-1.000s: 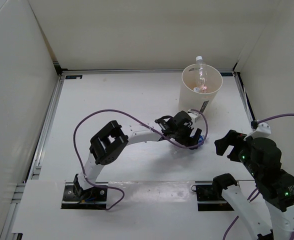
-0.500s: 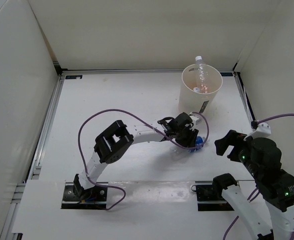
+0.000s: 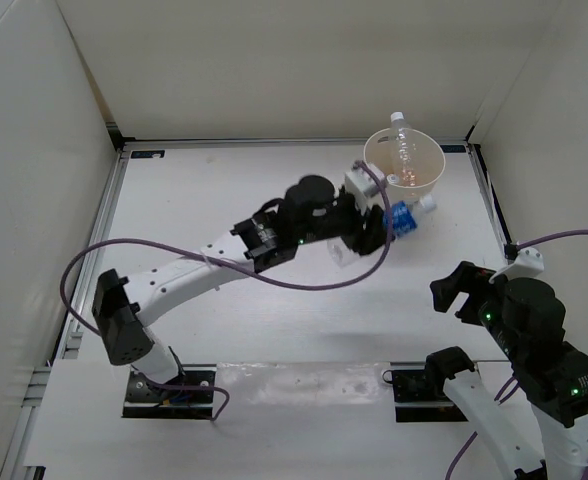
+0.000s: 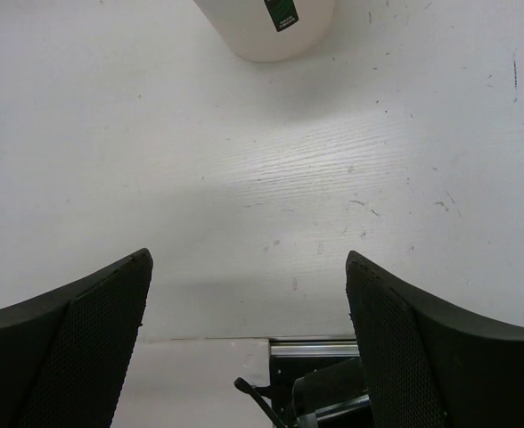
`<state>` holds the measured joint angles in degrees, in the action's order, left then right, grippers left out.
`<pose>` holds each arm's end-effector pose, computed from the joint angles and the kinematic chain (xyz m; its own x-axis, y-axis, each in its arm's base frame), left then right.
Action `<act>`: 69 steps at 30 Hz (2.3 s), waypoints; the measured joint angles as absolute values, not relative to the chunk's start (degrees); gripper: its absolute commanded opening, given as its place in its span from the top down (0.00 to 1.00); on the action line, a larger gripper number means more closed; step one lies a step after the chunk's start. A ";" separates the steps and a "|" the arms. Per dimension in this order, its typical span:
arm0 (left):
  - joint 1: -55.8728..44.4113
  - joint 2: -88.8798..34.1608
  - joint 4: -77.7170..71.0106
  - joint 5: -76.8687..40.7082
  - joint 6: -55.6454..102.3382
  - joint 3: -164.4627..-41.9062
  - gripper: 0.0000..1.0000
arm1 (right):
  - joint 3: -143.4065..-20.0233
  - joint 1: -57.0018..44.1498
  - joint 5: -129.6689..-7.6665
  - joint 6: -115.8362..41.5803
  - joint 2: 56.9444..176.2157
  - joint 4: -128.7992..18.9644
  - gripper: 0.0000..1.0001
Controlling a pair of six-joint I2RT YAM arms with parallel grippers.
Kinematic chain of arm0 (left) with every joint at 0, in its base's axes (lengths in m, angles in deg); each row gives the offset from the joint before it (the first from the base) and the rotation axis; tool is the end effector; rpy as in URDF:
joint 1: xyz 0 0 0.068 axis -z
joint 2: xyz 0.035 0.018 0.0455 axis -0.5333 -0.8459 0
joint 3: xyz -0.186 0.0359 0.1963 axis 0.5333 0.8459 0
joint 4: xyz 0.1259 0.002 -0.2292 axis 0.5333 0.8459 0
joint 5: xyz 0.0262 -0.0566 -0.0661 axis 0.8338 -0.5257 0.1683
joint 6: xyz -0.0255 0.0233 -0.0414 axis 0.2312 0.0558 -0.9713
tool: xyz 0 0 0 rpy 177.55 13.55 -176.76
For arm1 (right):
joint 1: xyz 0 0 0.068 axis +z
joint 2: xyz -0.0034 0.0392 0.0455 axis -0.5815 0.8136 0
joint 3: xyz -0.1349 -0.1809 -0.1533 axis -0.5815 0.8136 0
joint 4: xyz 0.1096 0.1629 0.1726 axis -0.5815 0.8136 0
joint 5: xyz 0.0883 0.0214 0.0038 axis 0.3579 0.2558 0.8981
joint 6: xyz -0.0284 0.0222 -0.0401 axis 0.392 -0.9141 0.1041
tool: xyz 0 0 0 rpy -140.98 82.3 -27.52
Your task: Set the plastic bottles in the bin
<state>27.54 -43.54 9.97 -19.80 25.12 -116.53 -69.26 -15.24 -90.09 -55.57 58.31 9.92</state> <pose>0.1867 -0.3327 0.3787 -0.3065 0.1929 -0.9321 0.8951 0.3915 -0.2134 0.0243 -0.0001 0.3742 -0.4168 0.2875 -0.8623 0.0477 0.9543 0.2951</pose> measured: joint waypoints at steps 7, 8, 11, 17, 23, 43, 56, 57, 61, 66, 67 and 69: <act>19.17 -56.40 6.00 -18.55 26.63 -147.24 0.56 | -69.26 -14.73 -90.50 -55.66 58.26 9.94 0.10; 17.81 -59.83 4.75 -19.29 25.89 -151.81 0.58 | -69.26 -14.62 -90.57 -55.72 58.20 9.94 0.10; 14.73 -68.42 0.27 -21.41 24.10 -158.85 0.58 | -69.26 -14.58 -90.77 -55.81 57.94 9.94 0.10; 14.49 -83.72 -6.90 -22.55 22.85 -162.76 0.50 | -69.26 -14.60 -90.85 -55.83 57.72 9.96 0.10; 16.57 -91.61 -7.53 -22.24 22.76 -165.97 0.32 | -69.26 -13.38 -91.18 -55.88 57.70 9.94 0.10; 16.94 -84.35 -22.02 -18.55 23.42 -148.03 0.00 | -69.26 -14.80 -90.77 -55.79 57.70 9.92 0.10; 15.49 -48.68 1.95 -7.01 29.06 -131.83 0.00 | -69.26 -15.28 -90.75 -55.79 57.72 9.92 0.10; 15.45 -45.18 6.43 -4.72 29.52 -132.31 0.00 | -69.26 -15.30 -90.77 -55.79 57.72 9.92 0.10; 15.45 -29.32 19.31 5.01 30.00 -126.83 0.00 | -69.26 -15.24 -90.35 -55.59 58.48 9.92 0.10; 15.32 -11.44 29.49 17.25 28.84 -108.62 0.00 | -69.26 -13.25 -89.08 -55.15 60.78 9.92 0.10; 15.19 -7.94 32.44 19.98 28.21 -104.14 0.00 | -69.26 -12.83 -88.82 -55.09 60.89 9.92 0.10; 15.14 -2.56 35.70 24.51 27.16 -97.23 0.00 | -69.26 -12.20 -88.38 -54.96 60.78 9.89 0.10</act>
